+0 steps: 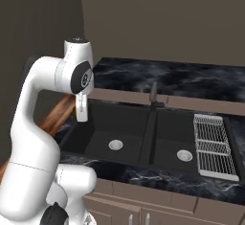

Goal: Pick the eggplants from the cabinet and place them in one bowl. Pick the avocado from the sink and place it in the other bowl.

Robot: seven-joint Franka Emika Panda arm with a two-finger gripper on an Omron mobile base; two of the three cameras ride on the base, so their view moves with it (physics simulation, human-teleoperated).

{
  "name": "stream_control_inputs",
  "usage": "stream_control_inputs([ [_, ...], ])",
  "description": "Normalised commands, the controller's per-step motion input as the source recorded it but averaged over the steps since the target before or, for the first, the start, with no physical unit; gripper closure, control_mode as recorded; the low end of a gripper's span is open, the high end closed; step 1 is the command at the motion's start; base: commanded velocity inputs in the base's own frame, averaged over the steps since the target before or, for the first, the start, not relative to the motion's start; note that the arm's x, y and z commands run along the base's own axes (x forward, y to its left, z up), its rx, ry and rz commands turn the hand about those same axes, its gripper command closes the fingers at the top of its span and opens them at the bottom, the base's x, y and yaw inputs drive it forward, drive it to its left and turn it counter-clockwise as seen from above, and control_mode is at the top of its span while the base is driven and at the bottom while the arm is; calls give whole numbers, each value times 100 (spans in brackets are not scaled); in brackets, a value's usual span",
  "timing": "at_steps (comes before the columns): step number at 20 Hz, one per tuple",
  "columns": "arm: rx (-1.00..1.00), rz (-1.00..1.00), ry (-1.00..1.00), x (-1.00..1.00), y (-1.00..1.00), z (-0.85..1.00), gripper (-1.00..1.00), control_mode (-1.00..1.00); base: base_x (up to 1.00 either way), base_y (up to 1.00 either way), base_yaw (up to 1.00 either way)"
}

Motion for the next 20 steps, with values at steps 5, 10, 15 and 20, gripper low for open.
stream_control_inputs([
  [5, 0, 0, 0, 0, 0, 0, 100, 100, 0, -100, -15],
  [10, 0, 0, 0, 0, 0, 0, 100, 100, -33, -87, 20],
  [15, 0, 0, 0, 0, 0, 0, 100, 100, -11, 18, 22],
  [20, 0, 0, 0, 0, 0, 0, 100, 100, 0, -74, 2],
])
